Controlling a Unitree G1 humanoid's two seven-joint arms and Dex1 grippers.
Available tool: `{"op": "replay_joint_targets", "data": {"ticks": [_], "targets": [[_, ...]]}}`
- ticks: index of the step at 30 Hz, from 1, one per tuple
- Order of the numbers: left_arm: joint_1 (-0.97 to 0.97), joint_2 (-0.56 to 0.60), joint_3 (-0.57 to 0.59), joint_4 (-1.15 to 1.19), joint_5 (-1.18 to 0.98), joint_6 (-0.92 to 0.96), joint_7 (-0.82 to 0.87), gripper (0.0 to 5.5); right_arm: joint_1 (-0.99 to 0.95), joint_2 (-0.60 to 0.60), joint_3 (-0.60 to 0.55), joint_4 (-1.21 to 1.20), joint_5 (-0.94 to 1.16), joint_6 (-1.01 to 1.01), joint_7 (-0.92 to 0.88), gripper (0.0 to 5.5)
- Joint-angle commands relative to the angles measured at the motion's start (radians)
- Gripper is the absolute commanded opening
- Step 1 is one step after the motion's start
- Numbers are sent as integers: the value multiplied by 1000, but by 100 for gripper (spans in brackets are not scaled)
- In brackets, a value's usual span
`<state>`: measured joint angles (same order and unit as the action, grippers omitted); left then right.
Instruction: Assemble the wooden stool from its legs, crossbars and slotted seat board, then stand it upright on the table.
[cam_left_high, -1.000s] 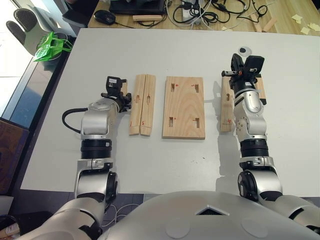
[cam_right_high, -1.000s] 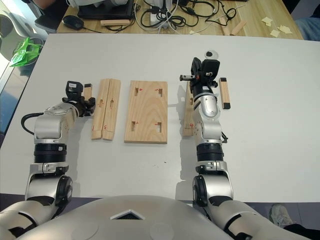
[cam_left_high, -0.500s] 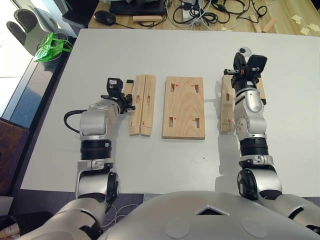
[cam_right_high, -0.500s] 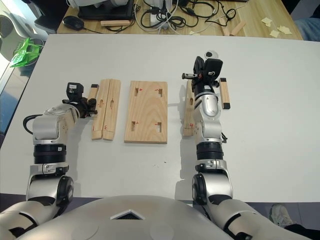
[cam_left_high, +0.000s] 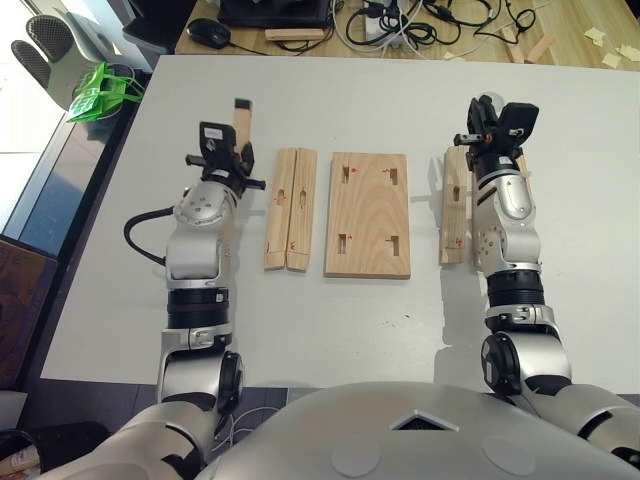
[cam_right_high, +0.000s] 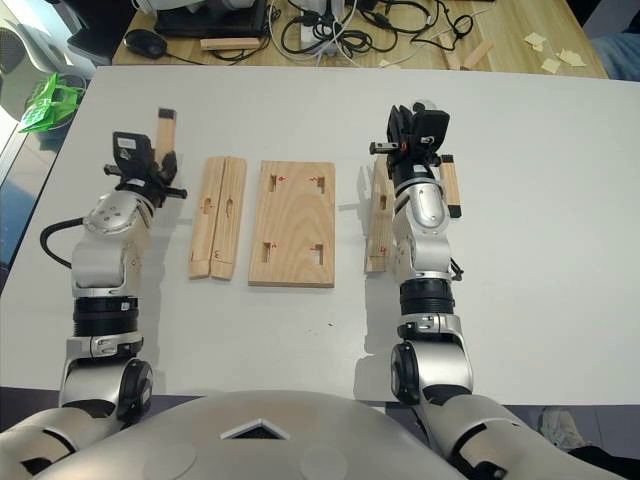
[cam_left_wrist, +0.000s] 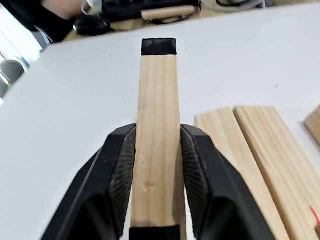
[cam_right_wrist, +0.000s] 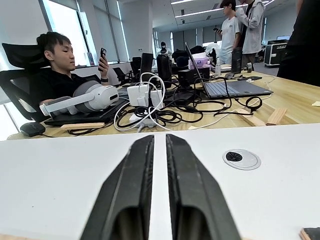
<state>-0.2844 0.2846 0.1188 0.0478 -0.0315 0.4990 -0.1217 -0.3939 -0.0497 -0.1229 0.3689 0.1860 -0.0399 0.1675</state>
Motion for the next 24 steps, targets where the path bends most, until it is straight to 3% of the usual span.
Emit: {"op": "replay_joint_targets", "data": {"ticks": [1,5,11,16,24], "targets": [[-32,10,-3,-12,-21,-148,-54,129,-28,18,14,-141,186,203,143,106],[-47,8,-40,-61,-66,-255,-165,129,-51,24,18,-370,463,484,239,173],[-13,2,-121,-139,-113,-328,-305,129,-100,19,-42,-477,713,707,223,269],[27,-1,-199,-212,-140,-336,-391,129,-66,32,-24,-520,811,807,219,274],[35,-13,-216,-273,-167,-333,-410,129,-55,46,22,-531,798,815,213,274]]}}
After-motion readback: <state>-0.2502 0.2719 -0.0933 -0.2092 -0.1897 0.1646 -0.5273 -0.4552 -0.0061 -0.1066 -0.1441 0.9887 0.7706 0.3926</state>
